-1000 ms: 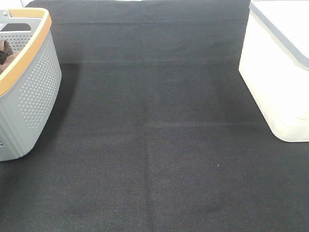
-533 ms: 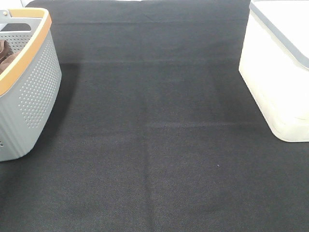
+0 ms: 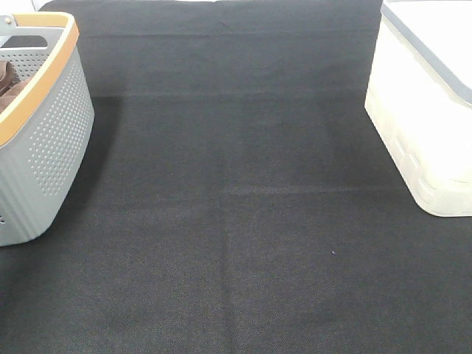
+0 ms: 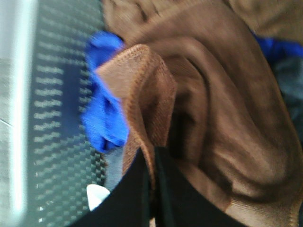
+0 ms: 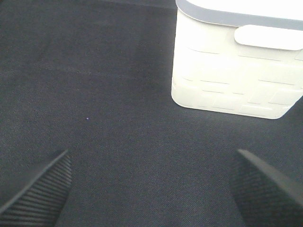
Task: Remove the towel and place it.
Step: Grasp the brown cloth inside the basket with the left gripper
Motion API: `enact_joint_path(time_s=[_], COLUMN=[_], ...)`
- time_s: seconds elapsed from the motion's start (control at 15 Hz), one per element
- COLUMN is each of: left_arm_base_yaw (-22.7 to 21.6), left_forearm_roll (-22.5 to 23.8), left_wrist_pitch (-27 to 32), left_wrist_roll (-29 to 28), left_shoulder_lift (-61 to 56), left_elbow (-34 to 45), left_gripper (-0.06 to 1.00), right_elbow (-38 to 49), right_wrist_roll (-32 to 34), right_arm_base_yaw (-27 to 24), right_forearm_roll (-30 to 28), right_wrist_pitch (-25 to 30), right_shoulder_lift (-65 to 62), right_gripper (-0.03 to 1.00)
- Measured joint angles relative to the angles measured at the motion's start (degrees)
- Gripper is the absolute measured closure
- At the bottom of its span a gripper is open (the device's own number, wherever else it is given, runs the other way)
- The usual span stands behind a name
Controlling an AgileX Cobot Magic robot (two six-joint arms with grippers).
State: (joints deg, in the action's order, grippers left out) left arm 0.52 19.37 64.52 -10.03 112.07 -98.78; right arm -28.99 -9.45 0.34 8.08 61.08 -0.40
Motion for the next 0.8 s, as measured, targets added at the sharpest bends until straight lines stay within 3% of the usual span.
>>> enact_joint_path(time_s=[0.53, 0.8], left_arm_base_yaw=[0.0, 0.0], left_forearm_roll=[-0.4, -0.4], left_wrist_pitch=[0.4, 0.5], left_wrist_roll=[0.2, 0.2], left_shoulder_lift=[6.1, 6.1], left_elbow=[0.8, 0.8], left_gripper=[0.94, 0.82], right_elbow=[0.0, 0.0], right_wrist_roll=[0.0, 0.0], right_arm_base_yaw=[0.0, 0.0], right_forearm_roll=[0.0, 0.0], right_wrist_pitch=[0.0, 0.0], right_shoulder_lift=[0.0, 0.0], right_gripper=[0.12, 0.12])
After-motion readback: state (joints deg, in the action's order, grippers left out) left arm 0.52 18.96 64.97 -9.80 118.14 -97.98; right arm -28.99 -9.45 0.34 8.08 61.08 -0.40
